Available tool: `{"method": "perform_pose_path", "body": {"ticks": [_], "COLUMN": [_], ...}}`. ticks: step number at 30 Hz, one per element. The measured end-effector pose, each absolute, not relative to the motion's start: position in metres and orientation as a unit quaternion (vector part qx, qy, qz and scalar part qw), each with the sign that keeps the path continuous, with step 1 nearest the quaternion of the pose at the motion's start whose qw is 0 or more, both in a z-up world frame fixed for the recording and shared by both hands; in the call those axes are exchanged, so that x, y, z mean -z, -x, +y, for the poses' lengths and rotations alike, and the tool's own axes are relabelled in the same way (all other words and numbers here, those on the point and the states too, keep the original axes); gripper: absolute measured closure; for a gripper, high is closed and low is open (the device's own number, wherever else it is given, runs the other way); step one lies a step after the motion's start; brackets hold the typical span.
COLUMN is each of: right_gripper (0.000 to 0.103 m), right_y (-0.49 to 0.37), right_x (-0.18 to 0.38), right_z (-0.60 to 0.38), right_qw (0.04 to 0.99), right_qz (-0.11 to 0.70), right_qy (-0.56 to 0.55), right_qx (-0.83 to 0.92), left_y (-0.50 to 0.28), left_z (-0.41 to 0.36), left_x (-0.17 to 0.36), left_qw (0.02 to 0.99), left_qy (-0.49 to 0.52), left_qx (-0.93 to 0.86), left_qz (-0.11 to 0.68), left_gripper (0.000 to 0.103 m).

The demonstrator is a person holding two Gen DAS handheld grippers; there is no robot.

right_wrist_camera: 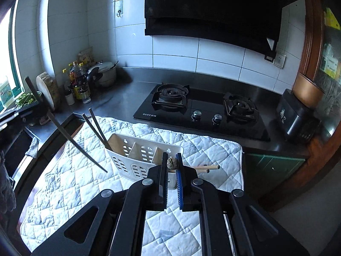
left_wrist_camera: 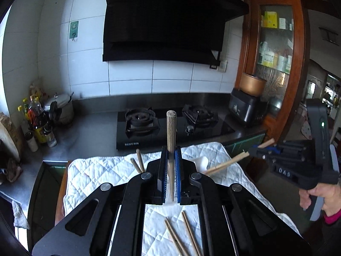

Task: Organize utensils
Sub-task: 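Lift both held chopsticks and carry them above the white holder, then lower the chopsticks into the holder and open both tools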

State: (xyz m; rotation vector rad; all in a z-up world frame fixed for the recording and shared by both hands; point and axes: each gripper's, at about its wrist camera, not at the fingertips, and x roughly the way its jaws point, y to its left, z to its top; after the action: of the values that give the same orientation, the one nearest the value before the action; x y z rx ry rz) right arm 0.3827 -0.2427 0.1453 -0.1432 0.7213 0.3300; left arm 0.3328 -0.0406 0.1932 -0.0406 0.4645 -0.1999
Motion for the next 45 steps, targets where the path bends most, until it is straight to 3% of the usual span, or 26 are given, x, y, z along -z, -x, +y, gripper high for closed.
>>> {"method": "perform_pose_path", "body": {"ticks": [7, 23, 38, 45], "right_gripper": [0.096, 0.095, 0.095, 0.095], "right_y": [-0.408, -0.437, -0.438, -0.445], "right_x": [-0.123, -0.089, -0.122, -0.13], "right_z": [-0.233, -0.229, -0.232, -0.235], "right_qw": [0.906, 0.894, 0.921, 0.933], "right_qz": [0.38, 0.409, 0.352, 0.324], "right_qy": [0.089, 0.063, 0.047, 0.037], "right_qx": [-0.163, -0.172, -0.163, -0.152], "left_y": [-0.378, -0.432, -0.423, -0.408], "left_z": [-0.038, -0.034, -0.035, -0.033], "left_x": [-0.19, -0.117, -0.109, -0.114], "left_qw": [0.972, 0.947, 0.947, 0.95], "left_qy": [0.039, 0.043, 0.026, 0.024], "left_qx": [0.07, 0.067, 0.072, 0.08], "left_qz": [0.223, 0.311, 0.313, 0.3], "left_gripper": [0.098, 0.097, 0.094, 0.081]}}
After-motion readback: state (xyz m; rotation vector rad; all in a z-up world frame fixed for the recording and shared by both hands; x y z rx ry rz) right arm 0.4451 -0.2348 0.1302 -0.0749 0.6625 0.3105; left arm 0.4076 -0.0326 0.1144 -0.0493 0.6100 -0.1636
